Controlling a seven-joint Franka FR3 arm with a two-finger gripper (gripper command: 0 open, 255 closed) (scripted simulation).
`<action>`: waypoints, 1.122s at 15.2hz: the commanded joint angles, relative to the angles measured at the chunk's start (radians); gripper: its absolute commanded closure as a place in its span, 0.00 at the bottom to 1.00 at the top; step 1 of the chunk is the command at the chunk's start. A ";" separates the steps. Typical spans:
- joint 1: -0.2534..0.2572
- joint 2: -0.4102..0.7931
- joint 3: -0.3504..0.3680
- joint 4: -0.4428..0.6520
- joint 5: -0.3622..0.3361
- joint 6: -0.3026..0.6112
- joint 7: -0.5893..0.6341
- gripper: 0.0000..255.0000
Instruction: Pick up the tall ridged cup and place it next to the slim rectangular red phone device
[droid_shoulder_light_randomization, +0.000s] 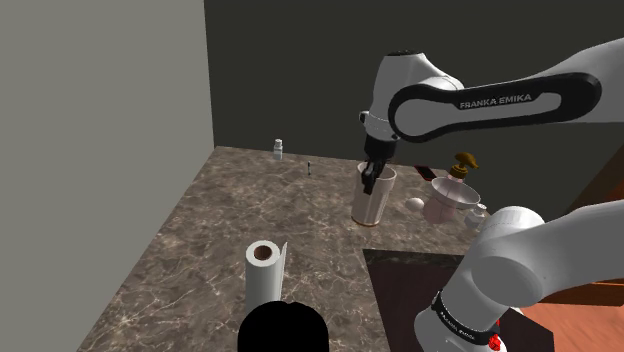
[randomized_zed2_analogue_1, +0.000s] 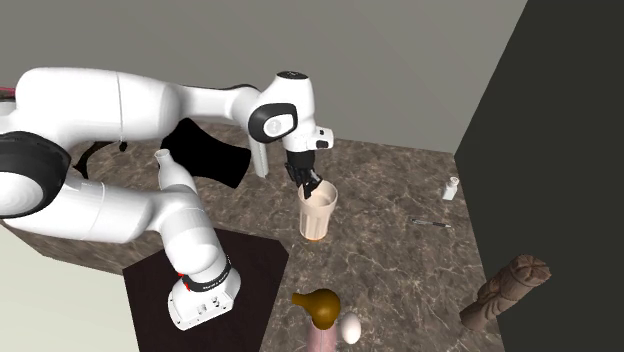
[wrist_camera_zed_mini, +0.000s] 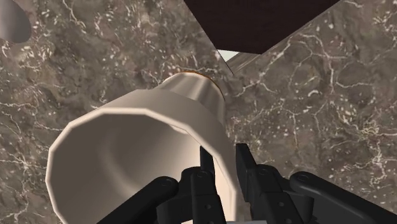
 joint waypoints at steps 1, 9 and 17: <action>0.000 -0.011 0.000 0.023 0.001 -0.033 -0.004 1.00; 0.001 -0.024 0.001 0.123 0.006 -0.146 -0.016 1.00; 0.001 -0.021 0.003 0.232 0.010 -0.251 -0.027 1.00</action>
